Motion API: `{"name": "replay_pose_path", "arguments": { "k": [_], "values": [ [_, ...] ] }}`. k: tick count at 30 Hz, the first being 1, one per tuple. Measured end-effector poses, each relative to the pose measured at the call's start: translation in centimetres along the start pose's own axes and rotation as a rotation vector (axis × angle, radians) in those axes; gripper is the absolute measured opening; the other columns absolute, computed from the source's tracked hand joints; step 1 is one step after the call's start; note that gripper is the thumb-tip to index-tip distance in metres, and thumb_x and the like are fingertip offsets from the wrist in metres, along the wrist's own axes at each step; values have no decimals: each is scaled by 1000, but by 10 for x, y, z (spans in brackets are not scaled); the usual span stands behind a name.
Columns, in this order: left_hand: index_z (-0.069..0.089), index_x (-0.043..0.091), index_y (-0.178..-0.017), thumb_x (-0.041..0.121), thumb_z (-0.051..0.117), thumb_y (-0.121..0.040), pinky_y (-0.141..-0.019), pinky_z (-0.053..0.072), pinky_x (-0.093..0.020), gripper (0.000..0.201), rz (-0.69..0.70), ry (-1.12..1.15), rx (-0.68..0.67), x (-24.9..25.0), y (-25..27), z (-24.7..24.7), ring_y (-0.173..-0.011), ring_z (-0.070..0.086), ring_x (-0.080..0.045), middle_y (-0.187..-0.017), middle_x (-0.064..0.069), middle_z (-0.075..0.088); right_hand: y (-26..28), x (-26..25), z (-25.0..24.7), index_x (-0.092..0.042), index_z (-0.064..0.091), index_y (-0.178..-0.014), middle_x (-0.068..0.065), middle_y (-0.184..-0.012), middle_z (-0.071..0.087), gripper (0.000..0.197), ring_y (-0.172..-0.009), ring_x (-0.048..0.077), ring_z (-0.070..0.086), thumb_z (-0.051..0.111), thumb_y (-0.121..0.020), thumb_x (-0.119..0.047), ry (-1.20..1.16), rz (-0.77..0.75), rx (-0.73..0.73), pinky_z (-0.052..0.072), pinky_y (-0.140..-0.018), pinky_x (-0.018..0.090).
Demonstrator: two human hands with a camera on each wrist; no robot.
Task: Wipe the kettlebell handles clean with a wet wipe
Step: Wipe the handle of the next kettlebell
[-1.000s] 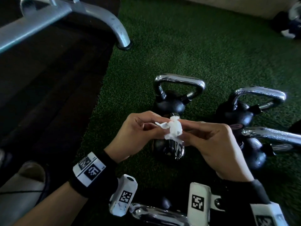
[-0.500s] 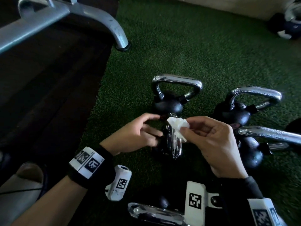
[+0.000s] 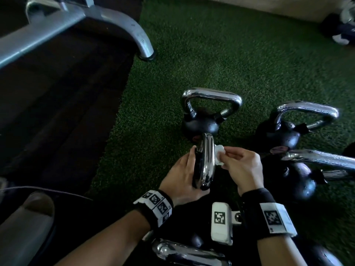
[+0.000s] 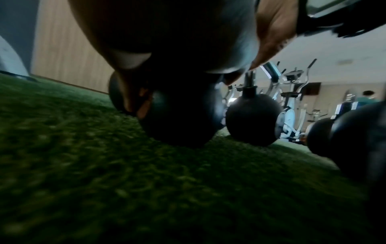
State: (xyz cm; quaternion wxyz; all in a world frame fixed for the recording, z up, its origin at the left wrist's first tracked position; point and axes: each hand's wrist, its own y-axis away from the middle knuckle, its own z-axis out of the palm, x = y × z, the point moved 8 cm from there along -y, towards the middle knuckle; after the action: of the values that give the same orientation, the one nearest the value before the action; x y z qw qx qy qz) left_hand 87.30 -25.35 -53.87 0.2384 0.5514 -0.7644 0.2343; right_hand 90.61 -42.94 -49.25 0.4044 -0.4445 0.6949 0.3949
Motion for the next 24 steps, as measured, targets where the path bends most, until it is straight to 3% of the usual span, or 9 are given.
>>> {"name": "replay_pose_path", "arguments": {
  "k": [3, 5, 7, 9, 11, 13, 17, 21, 24],
  "values": [
    [32, 6, -155, 45, 68, -77, -106, 50, -40, 95, 70, 159, -10, -13, -3, -10, -128, 57, -25, -147, -10, 50, -4, 10, 18, -29, 81, -87, -3, -83, 80, 31, -82, 17, 78, 89, -60, -43, 7, 26, -81, 64, -85, 46],
    [43, 8, -149, 34, 75, -76, -100, 54, -41, 84, 98, 264, 0, -16, -3, -17, -120, 62, -24, -138, -7, 55, -3, 12, 30, -44, 79, -81, -7, -82, 80, 26, -82, 14, 78, 87, -57, -49, 63, -3, -109, 63, -86, 44],
    [45, 8, -146, 30, 77, -75, -99, 54, -41, 81, 102, 324, 2, -16, -3, -18, -118, 63, -24, -136, -7, 56, -4, 12, 35, -45, 78, -75, -8, -80, 79, 17, -82, 11, 77, 90, -66, -37, 108, -18, -91, 63, -88, 42],
    [43, 7, -148, 28, 77, -75, -103, 52, -41, 83, 107, 348, -12, -16, -2, -17, -121, 62, -24, -138, -8, 55, -6, 10, 36, -32, 82, -85, -7, -80, 78, 16, -80, 10, 75, 90, -75, -23, 147, -30, -68, 62, -88, 39],
    [38, 10, -152, 33, 75, -75, -106, 49, -41, 88, 100, 339, -36, -15, -3, -16, -126, 58, -24, -141, -7, 52, -8, 5, 35, -23, 83, -93, -6, -81, 78, 18, -80, 11, 75, 89, -76, -19, 141, -56, -47, 62, -85, 33],
    [32, 13, -156, 38, 75, -74, -108, 48, -40, 96, 97, 304, -62, -16, -3, -13, -130, 56, -22, -145, -5, 49, -12, -4, 31, -23, 83, -98, -5, -84, 79, 22, -82, 11, 75, 87, -77, -20, 138, -123, -6, 60, -84, 32],
    [16, 22, -161, 63, 84, -65, -116, 42, -39, 124, 103, 193, -155, -21, -4, -6, -141, 45, -17, -155, 1, 39, -21, -7, 24, -30, 82, -93, -3, -89, 81, 28, -86, 15, 78, 85, -77, -8, 56, -174, -8, 62, -89, 49],
    [20, 25, -159, 64, 85, -66, -116, 42, -38, 120, 68, 156, -150, -23, -6, -8, -138, 48, -18, -155, 1, 41, -22, -11, 29, -48, 79, -83, -7, -85, 80, 35, -82, 12, 77, 87, -77, -14, 146, -237, -77, 62, -87, 49],
    [24, 24, -157, 66, 82, -67, -114, 44, -38, 115, 73, 173, -166, -23, -7, -8, -135, 51, -16, -151, 3, 44, -16, -32, 21, -34, 82, -96, -9, -91, 80, 29, -86, 8, 77, 83, -81, -9, 108, -318, -30, 62, -89, 45]
  ]
}}
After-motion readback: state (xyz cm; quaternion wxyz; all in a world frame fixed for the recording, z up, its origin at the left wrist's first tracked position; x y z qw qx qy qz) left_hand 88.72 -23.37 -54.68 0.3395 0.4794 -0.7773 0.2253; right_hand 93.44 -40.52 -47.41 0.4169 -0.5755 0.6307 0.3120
